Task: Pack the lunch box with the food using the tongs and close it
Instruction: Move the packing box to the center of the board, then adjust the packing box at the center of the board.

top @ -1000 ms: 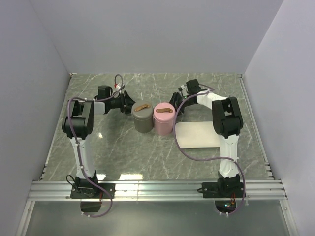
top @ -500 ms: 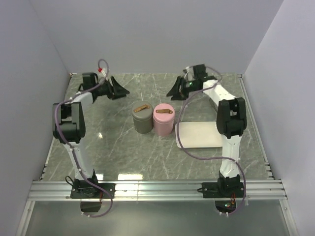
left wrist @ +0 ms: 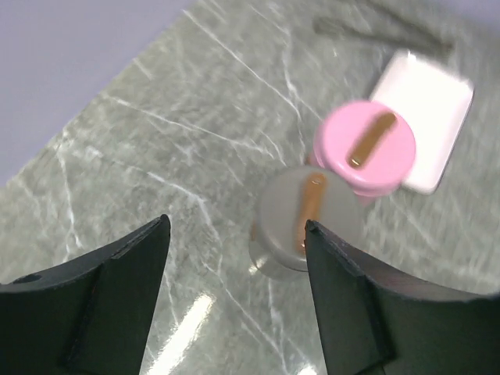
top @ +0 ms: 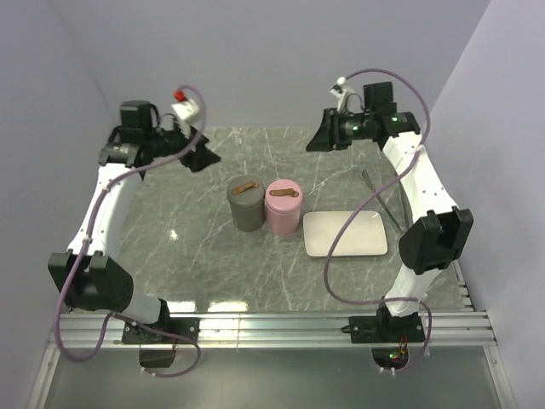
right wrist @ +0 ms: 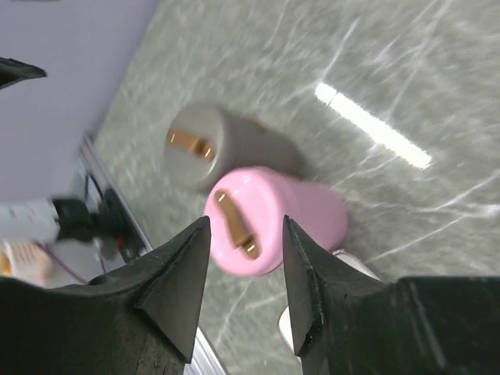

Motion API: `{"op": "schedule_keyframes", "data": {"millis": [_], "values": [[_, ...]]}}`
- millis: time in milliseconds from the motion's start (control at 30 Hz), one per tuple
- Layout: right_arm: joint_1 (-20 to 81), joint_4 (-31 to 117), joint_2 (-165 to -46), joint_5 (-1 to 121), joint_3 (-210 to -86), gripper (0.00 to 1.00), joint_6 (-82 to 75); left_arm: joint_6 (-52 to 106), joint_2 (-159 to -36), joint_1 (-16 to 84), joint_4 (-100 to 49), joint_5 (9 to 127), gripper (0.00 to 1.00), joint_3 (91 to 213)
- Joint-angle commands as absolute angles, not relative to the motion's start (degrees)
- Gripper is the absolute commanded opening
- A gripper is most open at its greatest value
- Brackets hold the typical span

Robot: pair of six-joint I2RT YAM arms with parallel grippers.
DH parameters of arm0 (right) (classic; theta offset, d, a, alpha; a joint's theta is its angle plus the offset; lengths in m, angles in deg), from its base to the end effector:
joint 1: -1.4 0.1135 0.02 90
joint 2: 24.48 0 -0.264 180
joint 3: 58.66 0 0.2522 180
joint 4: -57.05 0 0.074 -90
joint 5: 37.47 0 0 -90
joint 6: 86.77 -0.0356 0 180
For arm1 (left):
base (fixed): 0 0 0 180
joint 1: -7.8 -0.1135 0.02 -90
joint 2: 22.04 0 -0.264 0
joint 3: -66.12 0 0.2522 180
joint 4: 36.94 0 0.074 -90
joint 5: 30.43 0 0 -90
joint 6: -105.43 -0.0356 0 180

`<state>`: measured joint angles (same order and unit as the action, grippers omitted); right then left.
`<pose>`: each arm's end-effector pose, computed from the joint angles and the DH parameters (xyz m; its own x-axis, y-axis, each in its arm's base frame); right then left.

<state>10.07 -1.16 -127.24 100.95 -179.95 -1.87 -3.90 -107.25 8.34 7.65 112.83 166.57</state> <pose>0.3841 0.0855 0.3888 -0.6882 -0.0453 -0.7241 -0.6104 0.5756 0.5441 0.3241 -0.0316 0.3962 -0.2294 0.2002 -0.9525 0.8266 0.5567 -0.0821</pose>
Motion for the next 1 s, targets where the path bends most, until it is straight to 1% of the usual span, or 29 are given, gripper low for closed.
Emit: {"op": "schedule_keyframes", "data": {"millis": [0, 33, 100, 167, 367, 667, 867, 967], "values": [[16.1, -8.1, -123.5, 92.9, -177.1, 0.49, 8.7, -21.4, -105.0, 17.4, 18.8, 100.6, 0.73, 164.3], [17.2, -9.1, -122.9, 90.7, -177.2, 0.49, 10.2, -22.2, -104.7, 20.8, 19.4, 98.6, 0.73, 163.9], [19.9, -9.0, -121.3, 86.2, -176.6, 0.49, 15.1, -21.7, -104.6, 22.0, 19.6, 98.2, 0.70, 163.8], [21.1, -7.8, -119.6, 85.1, -174.0, 0.49, 19.7, -19.9, -105.9, 22.4, 20.6, 99.1, 0.69, 164.7], [23.4, -4.1, -118.2, 84.4, -165.5, 0.51, 29.1, -11.3, -104.9, 21.3, 13.5, 105.1, 0.73, 163.6], [27.8, -0.8, -118.3, 81.8, -165.1, 0.54, 29.8, -3.6, -105.7, 20.3, 10.3, 108.2, 0.76, 162.4], [30.8, -2.4, -120.4, 78.6, -166.6, 0.56, 32.2, 4.4, -107.4, 16.3, 5.9, 113.4, 0.77, 163.1], [31.5, -2.4, -122.1, 77.0, -166.2, 0.57, 32.9, 6.1, -107.8, 15.5, 4.6, 113.7, 0.78, 163.2]]}}
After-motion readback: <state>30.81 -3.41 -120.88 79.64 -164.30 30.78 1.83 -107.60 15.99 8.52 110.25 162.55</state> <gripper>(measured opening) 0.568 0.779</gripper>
